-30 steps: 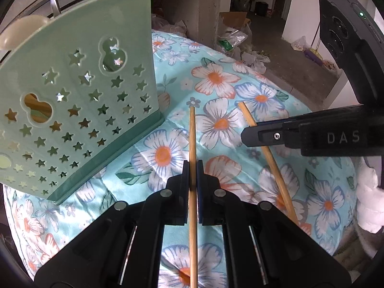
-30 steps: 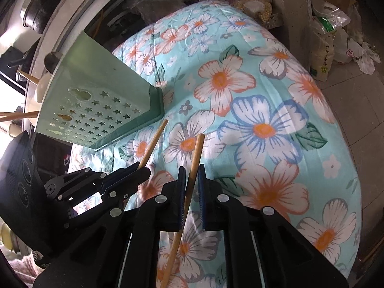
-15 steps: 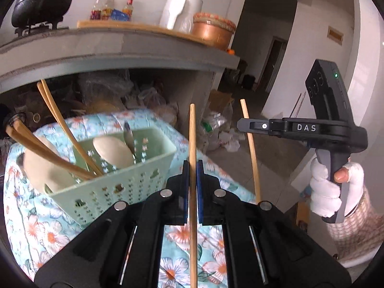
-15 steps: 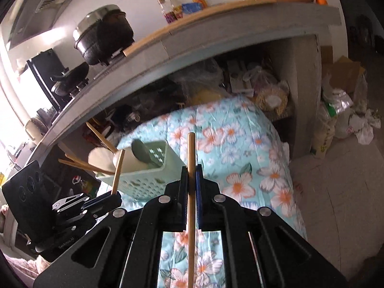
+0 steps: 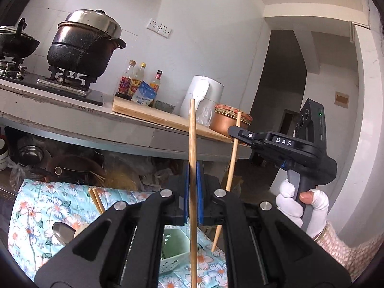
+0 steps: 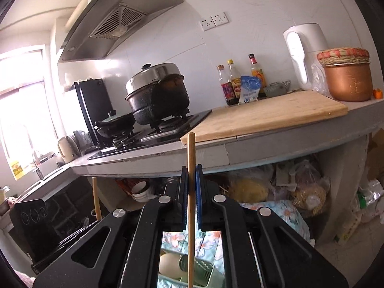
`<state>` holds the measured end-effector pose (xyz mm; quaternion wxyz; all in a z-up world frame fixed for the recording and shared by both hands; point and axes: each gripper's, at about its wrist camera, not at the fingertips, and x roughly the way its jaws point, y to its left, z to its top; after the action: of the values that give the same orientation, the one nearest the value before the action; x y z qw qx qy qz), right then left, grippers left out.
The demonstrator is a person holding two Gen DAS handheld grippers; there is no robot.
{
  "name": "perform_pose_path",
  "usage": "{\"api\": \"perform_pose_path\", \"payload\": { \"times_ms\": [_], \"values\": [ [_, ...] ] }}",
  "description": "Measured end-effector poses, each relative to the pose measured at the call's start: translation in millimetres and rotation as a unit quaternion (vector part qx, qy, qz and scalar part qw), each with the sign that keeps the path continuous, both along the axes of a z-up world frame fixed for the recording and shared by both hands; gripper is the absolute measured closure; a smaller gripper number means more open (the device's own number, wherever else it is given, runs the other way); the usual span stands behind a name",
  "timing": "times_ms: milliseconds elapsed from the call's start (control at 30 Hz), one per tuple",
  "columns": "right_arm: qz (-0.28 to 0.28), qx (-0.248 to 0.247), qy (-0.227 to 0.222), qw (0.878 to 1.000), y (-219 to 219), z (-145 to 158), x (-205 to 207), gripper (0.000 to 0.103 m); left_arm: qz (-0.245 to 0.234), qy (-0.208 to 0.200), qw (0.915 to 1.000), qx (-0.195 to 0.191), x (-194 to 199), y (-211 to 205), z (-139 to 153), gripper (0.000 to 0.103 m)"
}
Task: Organize utensils
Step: 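Lower the chopsticks into the holder and open both grippers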
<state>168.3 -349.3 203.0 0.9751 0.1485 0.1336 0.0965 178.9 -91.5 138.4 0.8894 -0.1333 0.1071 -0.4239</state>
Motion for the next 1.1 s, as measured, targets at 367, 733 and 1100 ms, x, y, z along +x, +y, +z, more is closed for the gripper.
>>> {"api": "perform_pose_path", "payload": {
  "times_ms": [367, 733, 1100],
  "values": [
    [0.038, -0.065, -0.015, 0.997, 31.6, -49.1, 44.2, 0.097, 0.033, -0.026, 0.9988, -0.025, 10.9, -2.4, 12.3, 0.098],
    [0.076, -0.111, 0.015, 0.991, 44.5, -87.0, 36.7, 0.09, 0.055, -0.049, 0.9969, -0.027, 14.3, -9.6, 12.4, 0.098],
    [0.047, -0.049, -0.008, 0.998, -3.7, -65.7, -14.1, 0.072, 0.061, -0.058, 0.996, -0.029, 17.9, -22.8, 9.2, 0.098]
  ]
}}
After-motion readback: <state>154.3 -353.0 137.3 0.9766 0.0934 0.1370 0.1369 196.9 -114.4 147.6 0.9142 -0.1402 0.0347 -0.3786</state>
